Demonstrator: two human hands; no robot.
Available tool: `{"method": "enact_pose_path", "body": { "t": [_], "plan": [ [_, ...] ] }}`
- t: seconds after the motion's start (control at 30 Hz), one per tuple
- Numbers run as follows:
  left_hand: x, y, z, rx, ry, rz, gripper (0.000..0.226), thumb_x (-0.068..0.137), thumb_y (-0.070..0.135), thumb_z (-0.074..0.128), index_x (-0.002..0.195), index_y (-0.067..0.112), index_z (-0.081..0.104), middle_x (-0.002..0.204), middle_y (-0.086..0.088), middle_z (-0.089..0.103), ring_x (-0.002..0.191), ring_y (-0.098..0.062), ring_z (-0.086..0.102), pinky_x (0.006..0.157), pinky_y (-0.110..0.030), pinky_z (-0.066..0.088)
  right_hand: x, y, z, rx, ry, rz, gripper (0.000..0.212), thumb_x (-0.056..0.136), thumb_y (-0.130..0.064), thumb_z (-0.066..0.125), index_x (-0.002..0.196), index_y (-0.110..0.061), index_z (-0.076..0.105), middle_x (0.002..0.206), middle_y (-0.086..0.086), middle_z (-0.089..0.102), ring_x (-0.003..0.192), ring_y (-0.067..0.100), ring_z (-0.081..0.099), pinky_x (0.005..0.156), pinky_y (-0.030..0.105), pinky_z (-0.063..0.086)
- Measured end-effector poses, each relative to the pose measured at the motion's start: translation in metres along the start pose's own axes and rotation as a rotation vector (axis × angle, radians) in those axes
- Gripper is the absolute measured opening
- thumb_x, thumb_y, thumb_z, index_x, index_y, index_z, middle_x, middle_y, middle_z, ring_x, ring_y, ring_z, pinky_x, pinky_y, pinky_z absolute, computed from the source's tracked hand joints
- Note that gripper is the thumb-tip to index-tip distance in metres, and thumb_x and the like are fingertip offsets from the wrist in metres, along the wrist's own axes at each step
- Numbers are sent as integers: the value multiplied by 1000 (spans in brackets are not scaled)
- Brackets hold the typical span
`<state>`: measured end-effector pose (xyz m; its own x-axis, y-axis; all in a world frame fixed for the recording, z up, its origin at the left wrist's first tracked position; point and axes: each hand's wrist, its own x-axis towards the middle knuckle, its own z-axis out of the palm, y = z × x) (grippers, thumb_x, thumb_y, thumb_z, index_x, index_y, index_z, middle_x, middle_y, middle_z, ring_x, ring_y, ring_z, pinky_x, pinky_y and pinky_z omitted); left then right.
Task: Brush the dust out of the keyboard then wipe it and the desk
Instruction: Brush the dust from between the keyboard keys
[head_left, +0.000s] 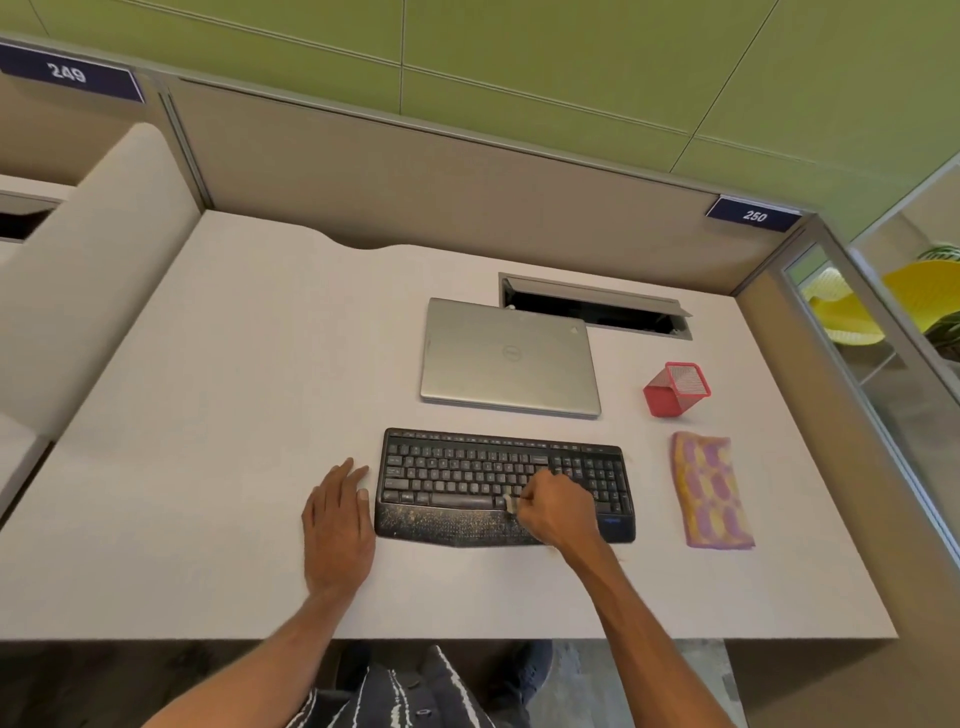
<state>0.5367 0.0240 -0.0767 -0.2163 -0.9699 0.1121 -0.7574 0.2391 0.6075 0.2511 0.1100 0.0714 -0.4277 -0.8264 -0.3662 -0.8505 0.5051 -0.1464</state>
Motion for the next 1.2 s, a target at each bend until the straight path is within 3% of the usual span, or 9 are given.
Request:
{"method": "enact_pose_path", "body": {
  "t": [0.2,0.43,0.57,0.7,0.8,0.93,1.07,1.2],
  "plan": [
    [1,0,2,25,23,6,45,117,33,28,149,22,58,162,1,50,154,-23,43,128,-50,34,6,3,-4,17,70,52,18,99,-33,63,90,-26,76,66,-15,64,60,5,62,72,32,62],
    [1,-2,4,34,26,19,45,117,32,29,149,20,58,162,-1,51,154,-24,43,128,-50,34,7,-3,-3,11,-91,-3,16,94,-35,69,89,-23,79,72,-10,72,61,5,63,62,25,52],
    [0,-1,3,33,33,31,46,117,32,29,149,19,59,161,-3,52,154,-26,44,128,-50,34,8,-6,-6,50,29,27,16,96,-28,65,93,-26,80,73,-15,70,63,4,64,69,28,59],
    [1,-2,4,24,35,28,47,117,33,28,149,19,59,161,-2,52,154,-25,44,128,-49,34,4,-15,-1,6,-25,-14,15,95,-29,66,91,-24,80,74,-12,71,68,8,67,75,35,62],
    [1,-3,4,28,29,24,47,117,33,27,150,20,59,162,-1,52,155,-24,43,129,-48,33,2,-18,-1,-20,-87,-30,15,95,-33,67,93,-23,79,73,-12,67,67,8,64,67,29,54],
    [1,-3,6,17,30,25,46,117,33,29,150,20,59,162,0,52,155,-24,43,129,-49,33,1,-16,-1,24,70,8,18,99,-33,62,97,-26,79,73,-14,69,62,5,61,71,29,59],
    [1,-4,5,15,44,24,44,116,31,31,149,21,59,161,0,52,154,-23,44,128,-48,34,-1,-19,7,33,-16,-1,18,96,-34,66,92,-23,79,73,-11,71,67,11,67,75,38,63],
    [1,-4,4,11,46,26,44,116,30,32,148,21,60,161,1,52,154,-23,44,128,-47,33,-2,-20,0,31,-80,-12,15,96,-35,68,94,-25,78,77,-11,71,65,5,61,63,26,51]
  ]
}}
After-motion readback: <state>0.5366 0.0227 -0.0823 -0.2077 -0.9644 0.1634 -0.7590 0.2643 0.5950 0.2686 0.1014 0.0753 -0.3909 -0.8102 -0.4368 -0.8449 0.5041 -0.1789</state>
